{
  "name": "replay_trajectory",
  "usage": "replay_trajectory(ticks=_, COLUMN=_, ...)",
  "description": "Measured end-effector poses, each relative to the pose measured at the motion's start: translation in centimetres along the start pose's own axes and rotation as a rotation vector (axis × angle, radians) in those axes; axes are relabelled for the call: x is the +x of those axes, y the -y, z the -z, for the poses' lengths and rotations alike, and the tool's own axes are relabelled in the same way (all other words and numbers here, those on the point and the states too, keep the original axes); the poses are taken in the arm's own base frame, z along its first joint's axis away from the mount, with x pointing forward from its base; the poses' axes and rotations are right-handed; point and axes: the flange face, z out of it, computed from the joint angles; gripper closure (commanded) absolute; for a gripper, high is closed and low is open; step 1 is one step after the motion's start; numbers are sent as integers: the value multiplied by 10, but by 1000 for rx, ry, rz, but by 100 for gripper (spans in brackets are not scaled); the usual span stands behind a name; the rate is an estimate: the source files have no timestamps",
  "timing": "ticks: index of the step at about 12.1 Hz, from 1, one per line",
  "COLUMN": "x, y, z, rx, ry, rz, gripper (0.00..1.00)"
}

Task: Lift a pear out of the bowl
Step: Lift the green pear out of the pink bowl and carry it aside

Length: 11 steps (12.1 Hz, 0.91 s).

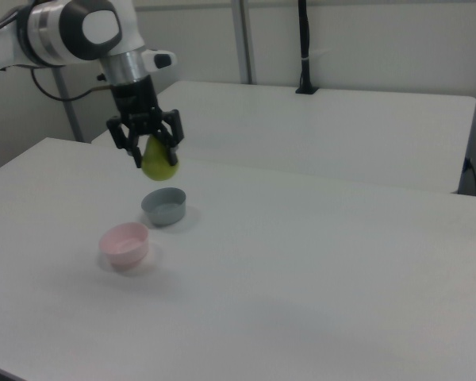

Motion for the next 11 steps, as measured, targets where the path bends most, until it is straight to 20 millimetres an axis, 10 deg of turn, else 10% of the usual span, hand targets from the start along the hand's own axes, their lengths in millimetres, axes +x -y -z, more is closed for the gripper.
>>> replay_trajectory(ticks=5, x=-35, y=-97, z=-5, rx=45, ry=-12, rz=-14, gripper=45)
replay_trajectory(ticks=8, x=-33, y=-99, z=-9, rx=46, ry=-18, rz=-16, gripper=45)
replay_trajectory(ticks=11, x=-22, y=-102, z=-56, rx=35, ry=-35, rz=-17, gripper=45)
